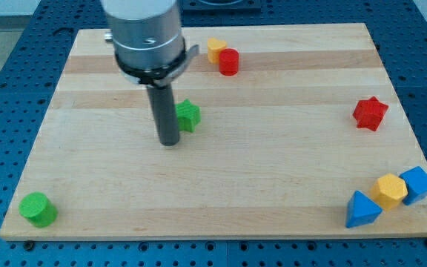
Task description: Push the green star towards the bottom center
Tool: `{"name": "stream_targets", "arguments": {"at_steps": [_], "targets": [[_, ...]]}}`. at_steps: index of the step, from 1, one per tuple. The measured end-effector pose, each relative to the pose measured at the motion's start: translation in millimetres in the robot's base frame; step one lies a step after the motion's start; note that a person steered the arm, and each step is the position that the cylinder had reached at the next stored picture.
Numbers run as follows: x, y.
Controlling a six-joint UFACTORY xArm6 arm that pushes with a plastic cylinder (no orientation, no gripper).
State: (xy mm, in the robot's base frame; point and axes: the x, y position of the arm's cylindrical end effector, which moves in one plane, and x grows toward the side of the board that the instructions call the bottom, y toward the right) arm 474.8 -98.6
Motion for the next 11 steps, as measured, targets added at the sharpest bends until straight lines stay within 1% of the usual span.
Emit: {"name": "stream_targets", "arguments": {"at_steps": [1,2,4,5,6,8,10,11], "targets": [[-8,-15],[-50,-10],[-50,4],[-50,32],[-46,88],[-31,166],[28,196],[38,205]]}}
